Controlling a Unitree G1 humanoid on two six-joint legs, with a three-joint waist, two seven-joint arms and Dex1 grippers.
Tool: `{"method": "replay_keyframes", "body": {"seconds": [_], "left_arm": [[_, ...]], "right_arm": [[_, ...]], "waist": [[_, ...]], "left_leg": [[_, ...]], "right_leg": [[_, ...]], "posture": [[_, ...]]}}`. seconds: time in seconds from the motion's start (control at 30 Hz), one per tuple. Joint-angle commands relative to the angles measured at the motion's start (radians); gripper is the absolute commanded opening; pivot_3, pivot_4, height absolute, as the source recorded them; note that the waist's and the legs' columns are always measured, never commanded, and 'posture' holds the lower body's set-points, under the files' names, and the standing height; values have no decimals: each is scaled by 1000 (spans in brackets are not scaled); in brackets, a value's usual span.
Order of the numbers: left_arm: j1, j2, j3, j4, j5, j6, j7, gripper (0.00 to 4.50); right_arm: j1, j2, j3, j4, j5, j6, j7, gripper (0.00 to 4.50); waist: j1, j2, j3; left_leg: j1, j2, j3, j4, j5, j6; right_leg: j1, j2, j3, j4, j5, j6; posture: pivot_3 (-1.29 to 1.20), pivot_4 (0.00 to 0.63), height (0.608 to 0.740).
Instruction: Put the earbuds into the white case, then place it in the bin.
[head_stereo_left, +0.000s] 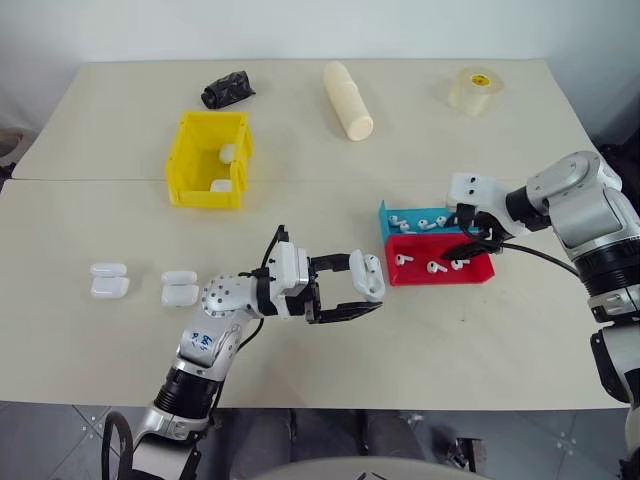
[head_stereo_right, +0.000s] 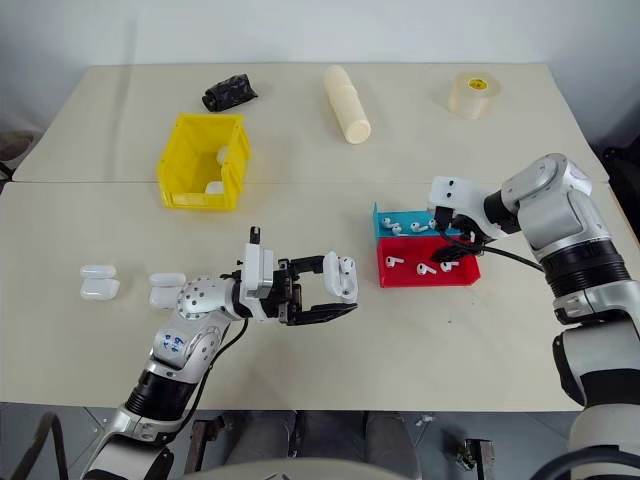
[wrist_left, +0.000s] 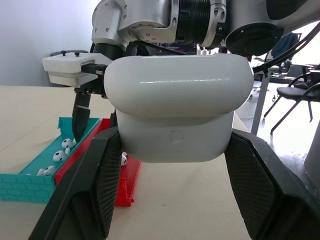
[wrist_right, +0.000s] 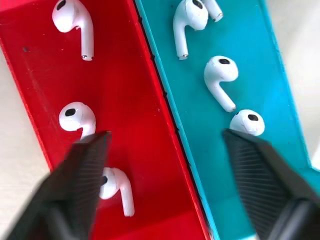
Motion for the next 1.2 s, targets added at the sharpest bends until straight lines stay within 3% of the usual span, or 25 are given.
{"method": "replay_keyframes", "body": {"seconds": [0.03,0.23,0.33,0.43,0.73,0.83,0.93,1.2], "left_arm": [[10,-1,4,-43,-16,-15,-4,2780],[10,-2,3,-42,-17,-16,-5,2780],[7,-2,3,-40,-16,-16,-6,2780],[6,0,5,-41,-17,-15,-7,2780],[12,4,6,-50,-21,-10,-5,2780],[13,2,4,-51,-21,-10,-3,2780],[13,3,4,-53,-22,-8,-2,2780],[14,5,5,-55,-22,-6,-1,2780]], "right_arm": [[-21,4,-10,5,-11,-16,6,3268],[-30,16,-8,10,-18,-21,26,3268],[-34,22,-9,22,-21,-32,30,2705],[-40,28,-12,34,-26,-39,26,1753],[-42,37,-11,42,-30,-58,38,1753],[-28,31,-8,20,-22,-64,66,1235],[-24,33,-12,17,-25,-61,59,276],[-11,27,-15,10,-27,-64,65,276]], "waist": [[0,0,0],[0,0,0],[0,0,0],[0,0,0],[-1,0,0],[-1,0,0],[-1,0,0],[-1,0,0]], "left_leg": [[0,0,0,0,0,0],[0,0,0,0,0,0],[0,0,0,0,0,0],[0,0,0,0,0,0],[0,0,0,0,0,0],[0,0,0,0,0,0],[0,0,0,0,0,0],[0,0,0,0,0,0]], "right_leg": [[0,0,0,0,0,0],[0,0,0,0,0,0],[0,0,0,0,0,0],[0,0,0,0,0,0],[0,0,0,0,0,0],[0,0,0,0,0,0],[0,0,0,0,0,0],[0,0,0,0,0,0]], "posture": [[0,150,740],[0,150,740],[0,150,740],[0,150,740],[0,150,740],[0,150,740],[0,150,740],[0,150,740]]}}
